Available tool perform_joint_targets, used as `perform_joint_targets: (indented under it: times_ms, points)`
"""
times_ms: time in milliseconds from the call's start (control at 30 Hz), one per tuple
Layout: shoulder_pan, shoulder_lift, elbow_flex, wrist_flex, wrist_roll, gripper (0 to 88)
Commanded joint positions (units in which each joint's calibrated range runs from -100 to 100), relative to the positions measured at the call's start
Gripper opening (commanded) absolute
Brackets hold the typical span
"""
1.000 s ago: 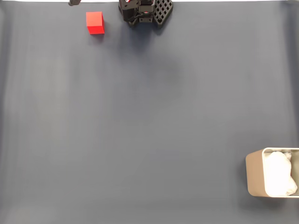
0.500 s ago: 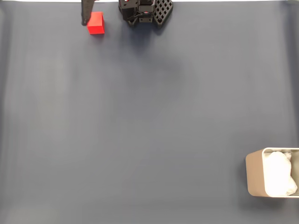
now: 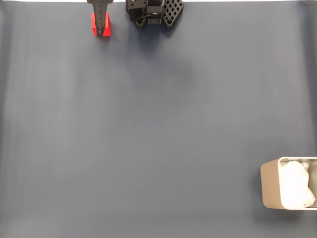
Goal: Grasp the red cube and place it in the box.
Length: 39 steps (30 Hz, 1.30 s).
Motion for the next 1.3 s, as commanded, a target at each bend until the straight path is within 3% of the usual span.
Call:
perform_joint_targets:
  times_ms: [0,600,1267]
  points:
    - [0.6,-1.2,0.5,0.3,0.7,36.5]
    - [0.5,-2.0,10.9,-8.7,-1.4,36.8]
    - [2.6,-5.2,17.1,-11.1,-1.6,37.0]
